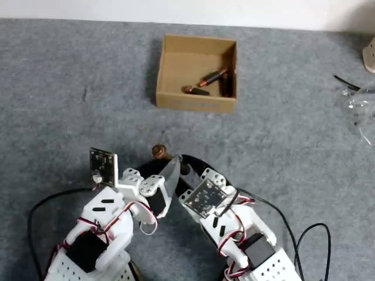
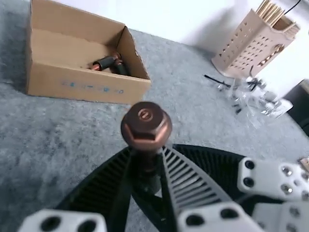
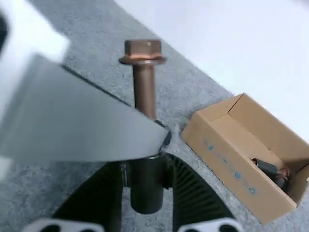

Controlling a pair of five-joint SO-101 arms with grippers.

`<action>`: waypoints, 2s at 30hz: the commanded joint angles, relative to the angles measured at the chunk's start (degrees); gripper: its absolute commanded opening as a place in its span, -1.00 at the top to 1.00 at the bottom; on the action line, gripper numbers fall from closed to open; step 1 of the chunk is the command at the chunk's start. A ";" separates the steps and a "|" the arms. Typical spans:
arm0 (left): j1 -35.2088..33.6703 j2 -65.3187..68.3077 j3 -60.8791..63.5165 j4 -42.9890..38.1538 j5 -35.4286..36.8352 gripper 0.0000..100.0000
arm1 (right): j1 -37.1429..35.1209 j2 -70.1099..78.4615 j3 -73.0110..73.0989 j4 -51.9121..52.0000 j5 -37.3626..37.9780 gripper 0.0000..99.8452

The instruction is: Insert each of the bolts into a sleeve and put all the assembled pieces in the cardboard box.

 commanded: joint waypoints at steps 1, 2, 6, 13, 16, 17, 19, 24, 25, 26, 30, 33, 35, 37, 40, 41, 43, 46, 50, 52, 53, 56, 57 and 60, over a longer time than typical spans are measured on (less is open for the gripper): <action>0.48 0.40 -0.22 0.26 -1.23 0.99 | -0.48 -0.84 5.93 -0.48 0.70 0.99; 0.48 0.40 -0.22 0.26 -1.23 0.99 | -0.40 -0.84 5.93 -0.48 0.70 0.99; 0.04 0.40 -0.22 0.26 -1.32 0.98 | -0.22 -0.84 5.85 -0.57 0.70 0.99; 0.04 0.40 0.31 0.44 -1.05 0.56 | -0.22 -0.84 5.76 -0.57 0.70 0.99; 0.04 0.31 2.33 0.18 -1.05 0.23 | -0.13 -0.84 5.76 -0.57 0.70 0.99; 0.04 0.31 2.59 0.18 -1.05 0.14 | -0.13 -0.84 5.76 -0.57 0.70 0.99; -0.04 0.31 2.86 0.18 -1.05 0.01 | -0.13 -0.84 5.76 -0.57 0.70 0.99; -2.51 0.22 2.42 0.18 -0.97 -0.05 | -0.04 -0.84 5.76 -0.57 0.70 0.99; -3.91 0.22 2.33 0.18 -0.97 -0.05 | 0.22 -0.84 5.76 -0.57 0.70 0.99; -5.41 0.22 2.24 -0.09 -0.97 -0.05 | 0.75 -0.84 5.76 -0.57 0.70 0.99; -10.33 0.22 2.33 -3.16 -0.88 -0.05 | 1.45 -0.84 5.76 -0.66 0.70 0.99; -11.82 0.22 2.15 -3.43 -0.88 -0.05 | 1.45 -0.84 5.76 -0.66 0.70 0.99; -12.00 0.22 1.27 -3.16 -0.88 -0.05 | 1.45 -0.84 5.76 -0.92 0.70 0.99; -12.00 0.22 0.84 -3.16 -0.88 -0.05 | 1.54 -0.84 6.20 -3.12 0.70 0.99; -12.44 0.22 0.84 -3.16 -0.88 -0.05 | 3.21 -0.84 6.20 -6.11 0.53 0.99; -13.49 0.22 0.92 -3.08 -0.88 -0.05 | 3.56 -0.84 6.20 -6.46 0.53 0.99; -16.57 0.22 0.75 -3.16 0.70 0.01 | 3.91 -0.84 6.20 -6.55 0.44 0.99; -21.76 0.22 0.75 -3.43 3.78 0.26 | 3.91 -0.84 6.20 -6.55 0.44 0.99; -26.68 0.22 -0.66 -3.52 3.87 0.79 | 3.91 -0.84 6.20 -6.55 0.44 0.99; -28.97 0.22 -0.92 -3.52 3.87 1.00 | 4.00 -0.84 6.20 -6.55 0.44 0.99; -29.76 0.22 -0.92 -3.52 3.87 0.94 | 4.26 -0.84 6.20 -6.55 0.44 0.99; -31.34 0.22 -0.66 -3.52 1.67 0.99 | 5.49 -0.84 6.20 -6.73 0.35 0.99; -31.43 0.22 -0.57 -3.25 -1.32 1.00 | 5.67 -0.84 6.20 -6.73 0.35 0.99; -30.64 0.40 0.48 -3.52 -5.98 0.99 | 5.76 -0.84 6.20 -6.55 0.35 0.99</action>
